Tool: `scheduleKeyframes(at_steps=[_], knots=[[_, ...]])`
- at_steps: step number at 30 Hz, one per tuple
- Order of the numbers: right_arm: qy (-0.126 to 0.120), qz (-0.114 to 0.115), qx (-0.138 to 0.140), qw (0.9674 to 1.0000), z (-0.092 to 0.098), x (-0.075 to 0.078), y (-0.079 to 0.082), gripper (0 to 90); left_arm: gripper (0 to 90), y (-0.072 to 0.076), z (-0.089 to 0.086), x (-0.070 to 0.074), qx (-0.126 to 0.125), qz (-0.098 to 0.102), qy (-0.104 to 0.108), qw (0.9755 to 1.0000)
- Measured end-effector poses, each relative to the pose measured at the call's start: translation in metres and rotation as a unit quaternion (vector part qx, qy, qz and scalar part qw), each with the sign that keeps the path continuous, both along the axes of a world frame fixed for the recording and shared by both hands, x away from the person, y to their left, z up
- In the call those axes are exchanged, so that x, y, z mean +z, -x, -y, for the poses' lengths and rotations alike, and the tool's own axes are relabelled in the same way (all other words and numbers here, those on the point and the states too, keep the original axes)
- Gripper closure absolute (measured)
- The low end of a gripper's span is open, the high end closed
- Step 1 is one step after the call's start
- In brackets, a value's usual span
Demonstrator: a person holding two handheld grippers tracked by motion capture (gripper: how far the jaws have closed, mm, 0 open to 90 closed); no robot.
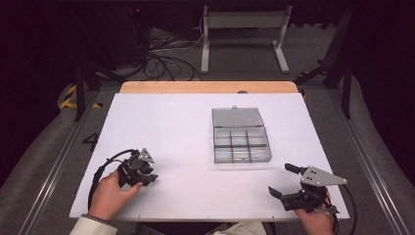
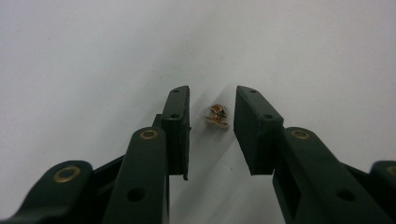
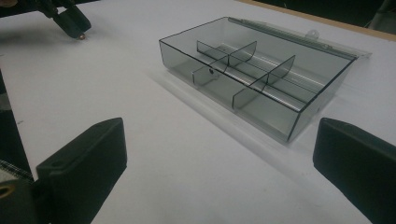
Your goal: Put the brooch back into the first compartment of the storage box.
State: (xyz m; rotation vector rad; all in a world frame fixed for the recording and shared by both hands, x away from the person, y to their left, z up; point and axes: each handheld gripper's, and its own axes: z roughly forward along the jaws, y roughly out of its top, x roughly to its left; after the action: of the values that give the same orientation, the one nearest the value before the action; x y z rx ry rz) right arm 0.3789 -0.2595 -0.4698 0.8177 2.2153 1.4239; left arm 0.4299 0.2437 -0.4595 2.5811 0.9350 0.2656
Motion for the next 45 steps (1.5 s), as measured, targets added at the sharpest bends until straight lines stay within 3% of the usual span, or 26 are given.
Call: scheduleKeyframes(at_steps=[13,26,30,40,45], knots=[[0.0,-0.001,0.001,1.0,0.0,0.0,0.0,3.7,75.2,-0.003,0.001,-0.003,-0.007,-0.02,-0.002,0.9998],[0.0,-0.001,0.002,1.0,-0.001,0.0,0.0,3.6,77.5,-0.003,0.002,-0.003,-0.008,-0.019,-0.001,0.9998],[0.0,-0.001,0.002,1.0,-0.001,0.0,0.0,3.6,77.6,-0.002,0.002,-0.001,-0.003,-0.011,-0.004,0.9999],[0.0,-0.001,0.0,1.0,0.0,0.0,0.0,3.6,77.6,0.003,-0.005,0.012,-0.002,0.02,0.028,0.9994],[0.001,-0.001,0.0,1.0,-0.001,0.0,0.0,3.6,77.6,0.004,-0.007,0.016,-0.001,0.025,0.041,0.9988]])
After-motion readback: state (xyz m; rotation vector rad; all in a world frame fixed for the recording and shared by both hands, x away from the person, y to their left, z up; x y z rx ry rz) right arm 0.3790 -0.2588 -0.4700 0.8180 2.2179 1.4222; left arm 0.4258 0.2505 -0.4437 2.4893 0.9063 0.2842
